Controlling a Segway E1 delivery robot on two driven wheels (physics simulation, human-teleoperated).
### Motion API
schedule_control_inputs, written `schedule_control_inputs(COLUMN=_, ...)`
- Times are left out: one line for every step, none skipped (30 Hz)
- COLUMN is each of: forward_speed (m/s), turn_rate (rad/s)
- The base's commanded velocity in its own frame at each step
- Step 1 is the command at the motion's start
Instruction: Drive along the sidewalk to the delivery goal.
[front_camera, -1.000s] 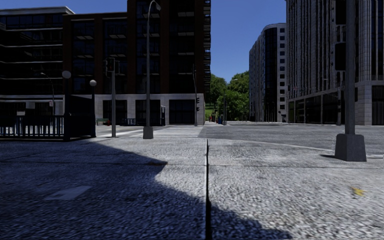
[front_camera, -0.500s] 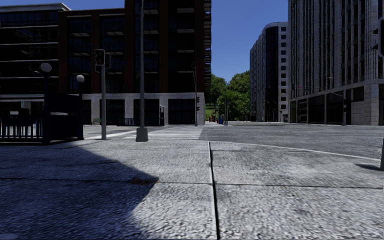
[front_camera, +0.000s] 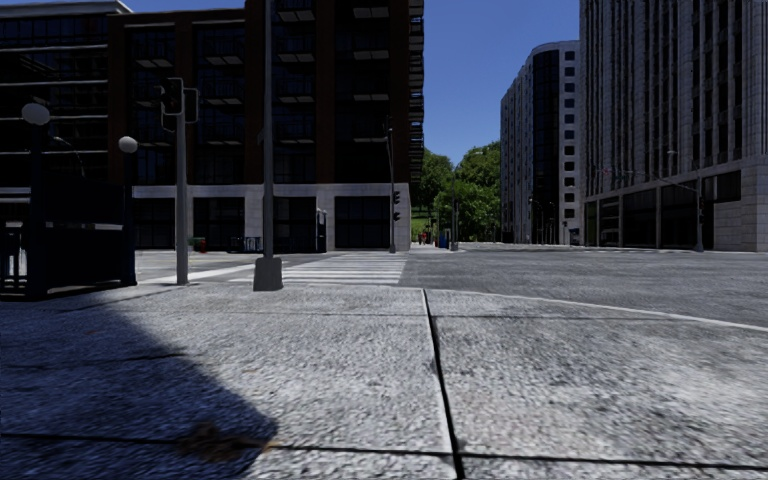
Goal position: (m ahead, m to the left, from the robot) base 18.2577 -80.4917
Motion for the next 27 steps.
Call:
schedule_control_inputs(forward_speed=1.93, turn_rate=0.00)
schedule_control_inputs(forward_speed=1.93, turn_rate=0.00)
schedule_control_inputs(forward_speed=1.93, turn_rate=0.00)
schedule_control_inputs(forward_speed=1.93, turn_rate=0.00)
schedule_control_inputs(forward_speed=1.93, turn_rate=0.00)
schedule_control_inputs(forward_speed=1.93, turn_rate=0.00)
schedule_control_inputs(forward_speed=1.93, turn_rate=0.00)
schedule_control_inputs(forward_speed=1.93, turn_rate=0.00)
schedule_control_inputs(forward_speed=1.93, turn_rate=0.00)
schedule_control_inputs(forward_speed=1.93, turn_rate=0.00)
schedule_control_inputs(forward_speed=1.93, turn_rate=0.00)
schedule_control_inputs(forward_speed=1.93, turn_rate=0.00)
schedule_control_inputs(forward_speed=1.93, turn_rate=0.00)
schedule_control_inputs(forward_speed=1.93, turn_rate=0.00)
schedule_control_inputs(forward_speed=1.93, turn_rate=0.00)
schedule_control_inputs(forward_speed=1.93, turn_rate=0.00)
schedule_control_inputs(forward_speed=1.93, turn_rate=0.00)
schedule_control_inputs(forward_speed=1.93, turn_rate=0.00)
schedule_control_inputs(forward_speed=1.93, turn_rate=0.13)
schedule_control_inputs(forward_speed=1.93, turn_rate=0.13)
schedule_control_inputs(forward_speed=1.93, turn_rate=0.44)
schedule_control_inputs(forward_speed=1.93, turn_rate=0.59)
schedule_control_inputs(forward_speed=1.93, turn_rate=0.65)
schedule_control_inputs(forward_speed=1.93, turn_rate=0.66)
schedule_control_inputs(forward_speed=1.93, turn_rate=0.57)
schedule_control_inputs(forward_speed=1.93, turn_rate=0.37)
schedule_control_inputs(forward_speed=1.93, turn_rate=0.37)
